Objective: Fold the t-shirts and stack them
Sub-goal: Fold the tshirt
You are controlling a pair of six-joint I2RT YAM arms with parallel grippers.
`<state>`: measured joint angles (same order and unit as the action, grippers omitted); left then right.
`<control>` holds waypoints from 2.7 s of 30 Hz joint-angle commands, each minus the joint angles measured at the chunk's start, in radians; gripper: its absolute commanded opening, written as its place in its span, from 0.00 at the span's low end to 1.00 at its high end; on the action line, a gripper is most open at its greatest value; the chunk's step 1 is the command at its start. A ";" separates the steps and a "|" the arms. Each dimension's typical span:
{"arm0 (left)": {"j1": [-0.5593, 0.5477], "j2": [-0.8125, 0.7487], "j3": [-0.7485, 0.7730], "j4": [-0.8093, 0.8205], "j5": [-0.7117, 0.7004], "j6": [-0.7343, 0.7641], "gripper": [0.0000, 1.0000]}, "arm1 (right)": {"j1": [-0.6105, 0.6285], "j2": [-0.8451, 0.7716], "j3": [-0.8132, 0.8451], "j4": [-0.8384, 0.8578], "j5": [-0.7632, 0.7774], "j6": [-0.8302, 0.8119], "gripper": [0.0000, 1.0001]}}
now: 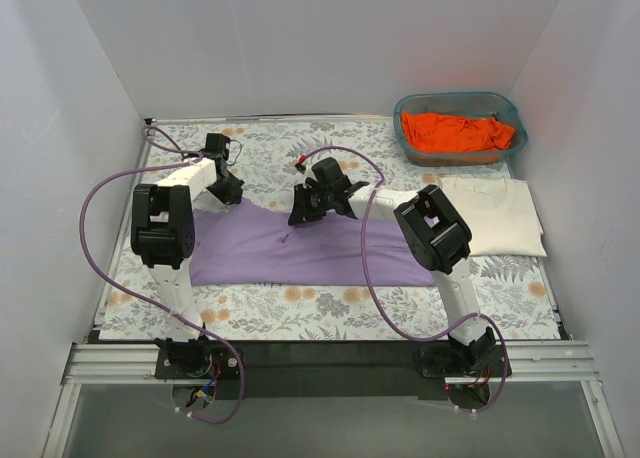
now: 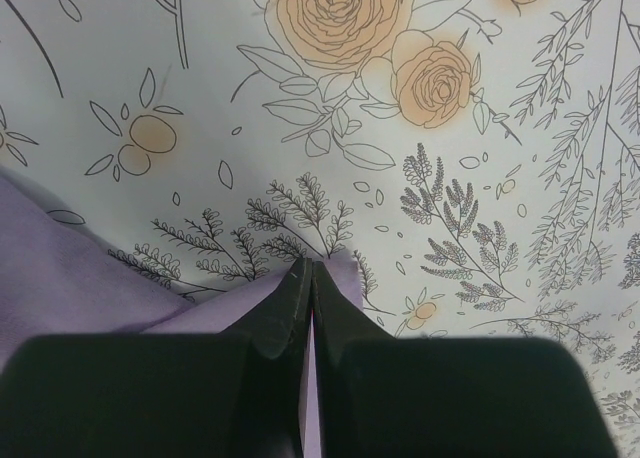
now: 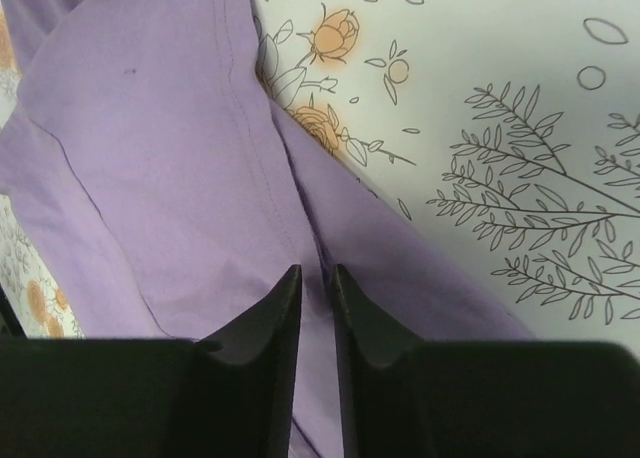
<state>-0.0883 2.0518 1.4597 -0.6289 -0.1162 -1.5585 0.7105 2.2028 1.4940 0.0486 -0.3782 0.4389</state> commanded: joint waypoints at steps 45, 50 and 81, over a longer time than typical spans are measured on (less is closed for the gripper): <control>-0.085 0.176 0.130 -0.198 -0.177 0.069 0.19 | 0.017 -0.009 0.022 0.031 -0.007 -0.048 0.01; -0.085 0.179 0.142 -0.199 -0.180 0.081 0.05 | 0.018 -0.014 0.022 0.030 -0.008 -0.055 0.01; -0.039 -0.222 -0.016 -0.092 -0.148 0.071 0.00 | 0.061 -0.115 0.078 -0.107 0.087 -0.218 0.01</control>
<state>-0.1383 1.9202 1.4635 -0.7513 -0.2668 -1.4746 0.7563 2.1471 1.5173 -0.0204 -0.3347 0.2672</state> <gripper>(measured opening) 0.018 0.019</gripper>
